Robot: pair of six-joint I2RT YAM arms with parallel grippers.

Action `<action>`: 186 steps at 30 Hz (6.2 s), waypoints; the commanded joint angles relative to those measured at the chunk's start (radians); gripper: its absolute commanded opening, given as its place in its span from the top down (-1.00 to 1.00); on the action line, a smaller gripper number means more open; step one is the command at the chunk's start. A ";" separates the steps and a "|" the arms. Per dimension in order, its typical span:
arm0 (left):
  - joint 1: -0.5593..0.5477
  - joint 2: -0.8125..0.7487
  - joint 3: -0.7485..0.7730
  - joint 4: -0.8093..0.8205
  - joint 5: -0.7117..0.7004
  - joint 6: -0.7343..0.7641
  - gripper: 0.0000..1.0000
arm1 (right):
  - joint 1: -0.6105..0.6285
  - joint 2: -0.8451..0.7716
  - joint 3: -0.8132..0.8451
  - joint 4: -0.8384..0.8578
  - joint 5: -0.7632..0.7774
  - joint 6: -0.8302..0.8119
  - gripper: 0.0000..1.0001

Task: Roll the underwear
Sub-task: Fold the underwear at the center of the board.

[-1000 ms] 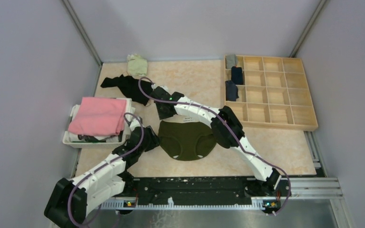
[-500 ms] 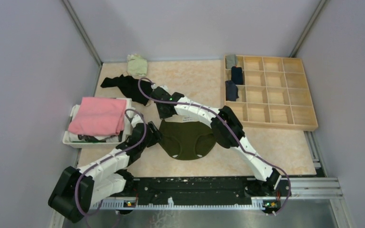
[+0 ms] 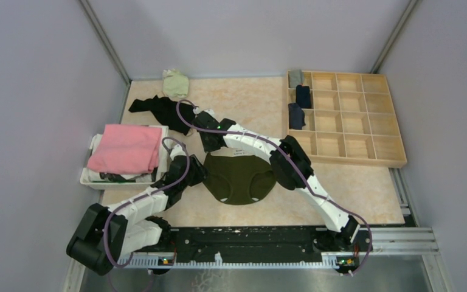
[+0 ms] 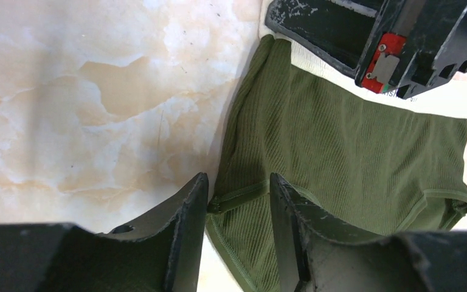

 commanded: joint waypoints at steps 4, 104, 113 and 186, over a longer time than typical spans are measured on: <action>0.007 0.038 -0.015 0.040 0.036 0.042 0.28 | -0.007 0.015 -0.064 -0.030 -0.008 -0.011 1.00; -0.565 0.199 0.401 -0.418 -0.058 0.236 1.00 | -0.192 -0.954 -1.427 0.785 -0.153 0.159 0.99; -0.616 0.250 0.470 -0.388 -0.024 0.216 1.00 | -0.193 -0.893 -1.432 0.787 -0.144 0.160 0.99; -0.698 0.327 0.507 -0.278 0.123 0.192 1.00 | -0.191 -0.923 -1.489 0.512 0.066 0.090 1.00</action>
